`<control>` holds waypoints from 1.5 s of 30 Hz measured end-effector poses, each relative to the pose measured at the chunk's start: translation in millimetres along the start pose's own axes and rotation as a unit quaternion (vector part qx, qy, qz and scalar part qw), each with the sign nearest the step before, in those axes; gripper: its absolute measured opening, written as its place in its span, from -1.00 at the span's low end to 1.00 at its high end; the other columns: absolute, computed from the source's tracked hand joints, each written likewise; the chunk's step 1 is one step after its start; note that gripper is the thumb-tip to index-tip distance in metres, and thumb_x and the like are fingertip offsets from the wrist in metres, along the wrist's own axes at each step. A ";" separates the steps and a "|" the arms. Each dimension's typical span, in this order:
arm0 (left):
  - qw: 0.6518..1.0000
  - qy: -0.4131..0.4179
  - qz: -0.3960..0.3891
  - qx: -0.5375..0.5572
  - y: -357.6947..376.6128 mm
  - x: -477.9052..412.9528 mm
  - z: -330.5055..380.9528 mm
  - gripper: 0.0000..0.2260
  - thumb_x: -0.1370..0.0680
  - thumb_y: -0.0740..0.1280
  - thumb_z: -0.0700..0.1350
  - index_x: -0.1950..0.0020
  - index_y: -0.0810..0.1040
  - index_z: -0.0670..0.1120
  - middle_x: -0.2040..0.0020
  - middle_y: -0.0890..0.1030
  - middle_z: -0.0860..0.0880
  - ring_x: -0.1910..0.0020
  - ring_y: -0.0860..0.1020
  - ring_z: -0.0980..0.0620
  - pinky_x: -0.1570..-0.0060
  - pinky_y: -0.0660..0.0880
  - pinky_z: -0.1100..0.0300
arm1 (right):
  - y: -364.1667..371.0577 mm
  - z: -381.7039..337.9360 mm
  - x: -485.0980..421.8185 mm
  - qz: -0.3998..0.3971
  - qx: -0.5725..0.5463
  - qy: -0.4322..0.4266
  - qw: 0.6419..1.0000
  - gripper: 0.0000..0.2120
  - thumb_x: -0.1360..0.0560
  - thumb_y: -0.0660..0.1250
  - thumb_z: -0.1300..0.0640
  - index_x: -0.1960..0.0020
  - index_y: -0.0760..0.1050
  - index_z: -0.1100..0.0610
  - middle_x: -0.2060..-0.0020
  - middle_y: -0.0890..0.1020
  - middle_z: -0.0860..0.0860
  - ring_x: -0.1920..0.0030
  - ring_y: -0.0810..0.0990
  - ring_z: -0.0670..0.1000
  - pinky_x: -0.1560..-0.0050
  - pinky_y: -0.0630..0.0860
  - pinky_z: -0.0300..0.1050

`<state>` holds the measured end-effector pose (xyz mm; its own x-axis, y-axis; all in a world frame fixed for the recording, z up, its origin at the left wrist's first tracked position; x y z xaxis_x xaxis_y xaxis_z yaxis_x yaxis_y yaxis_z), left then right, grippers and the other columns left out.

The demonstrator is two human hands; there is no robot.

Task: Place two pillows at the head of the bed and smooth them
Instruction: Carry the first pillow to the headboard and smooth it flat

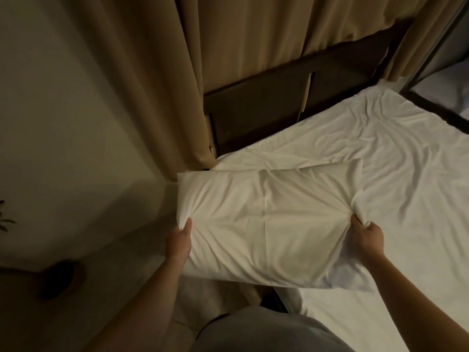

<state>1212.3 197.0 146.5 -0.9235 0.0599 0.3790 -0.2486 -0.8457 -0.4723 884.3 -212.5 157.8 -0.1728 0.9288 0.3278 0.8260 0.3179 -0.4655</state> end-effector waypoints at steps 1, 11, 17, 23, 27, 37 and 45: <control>1.000 -0.005 -0.004 0.006 8.9 -6.4 7.7 -0.52 -0.63 0.32 0.08 -0.32 0.54 -0.31 -0.26 0.59 -0.30 -0.29 0.54 -0.27 -0.15 0.40 0.10 | 1.8 -5.8 -11.6 0.002 -0.002 0.001 1.000 -0.62 -0.60 0.28 -0.06 0.07 0.57 0.28 0.19 0.62 0.19 0.13 0.57 0.15 0.09 0.40 -0.02; 0.999 -0.013 -0.043 0.024 102.6 -97.6 85.1 -0.49 -0.61 0.31 0.14 -0.29 0.55 -0.28 -0.23 0.61 -0.24 -0.24 0.56 -0.24 -0.16 0.44 0.09 | 25.7 -65.0 -120.2 0.028 0.003 0.014 0.999 -0.61 -0.61 0.27 -0.06 -0.07 0.60 0.28 0.10 0.63 0.17 0.05 0.58 0.17 0.02 0.41 -0.03; 0.997 -0.034 -0.061 0.012 162.5 -169.0 119.4 -0.44 -0.60 0.29 0.22 -0.30 0.55 -0.26 -0.24 0.61 -0.23 -0.24 0.56 -0.26 -0.24 0.49 -0.02 | 56.6 -102.0 -194.1 0.032 0.029 0.030 0.999 -0.67 -0.62 0.28 0.00 0.03 0.57 0.29 0.30 0.58 0.09 0.29 0.52 0.07 0.29 0.40 -0.09; 0.995 -0.070 -0.077 0.005 223.6 -234.7 150.8 -0.49 -0.63 0.28 0.14 -0.31 0.55 -0.28 -0.18 0.62 -0.22 -0.21 0.57 -0.24 -0.11 0.44 0.10 | 95.1 -141.4 -279.4 0.049 0.061 0.052 0.996 -0.63 -0.58 0.30 -0.08 0.04 0.57 0.26 0.15 0.63 0.23 0.13 0.58 0.21 0.10 0.48 0.05; 0.994 -0.085 -0.075 -0.004 254.2 -273.7 157.5 -0.49 -0.64 0.25 0.15 -0.35 0.52 -0.25 -0.17 0.62 -0.20 -0.20 0.58 -0.20 -0.09 0.41 0.12 | 123.8 -160.7 -333.0 0.058 0.077 0.057 0.994 -0.61 -0.56 0.32 -0.12 0.07 0.57 0.24 0.20 0.62 0.20 0.18 0.59 0.19 0.09 0.55 0.13; 0.988 -0.150 -0.025 0.017 289.6 -316.8 133.2 -0.42 -0.60 0.23 0.27 -0.29 0.55 -0.21 -0.11 0.64 -0.14 -0.05 0.61 -0.11 -0.02 0.51 0.10 | 227.8 -205.6 -457.1 -0.032 0.106 0.017 0.994 -0.66 -0.55 0.32 -0.13 0.09 0.57 0.16 0.27 0.59 0.08 0.29 0.53 0.10 0.20 0.48 -0.01; 0.987 -0.163 0.009 0.003 331.6 -328.3 126.6 -0.44 -0.62 0.21 0.24 -0.17 0.56 -0.28 0.04 0.65 -0.12 0.10 0.63 -0.08 0.21 0.50 0.18 | 303.5 -241.6 -547.6 -0.080 0.178 -0.040 0.980 -0.59 -0.58 0.28 -0.11 -0.15 0.60 0.23 0.11 0.63 0.20 0.15 0.59 0.13 0.17 0.44 -0.03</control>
<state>1470.0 -170.3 -33.8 -0.7848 -0.1270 0.6066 -0.2309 -0.8484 -0.4763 1359.3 -670.6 35.6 -0.3378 0.8689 0.3619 0.5485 0.4942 -0.6745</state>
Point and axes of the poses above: each hand's wrist, its own x-axis away from the middle knuckle, its own y-axis out of the palm, z = x × y, the point moved 6 cm from there along -x, towards the middle knuckle
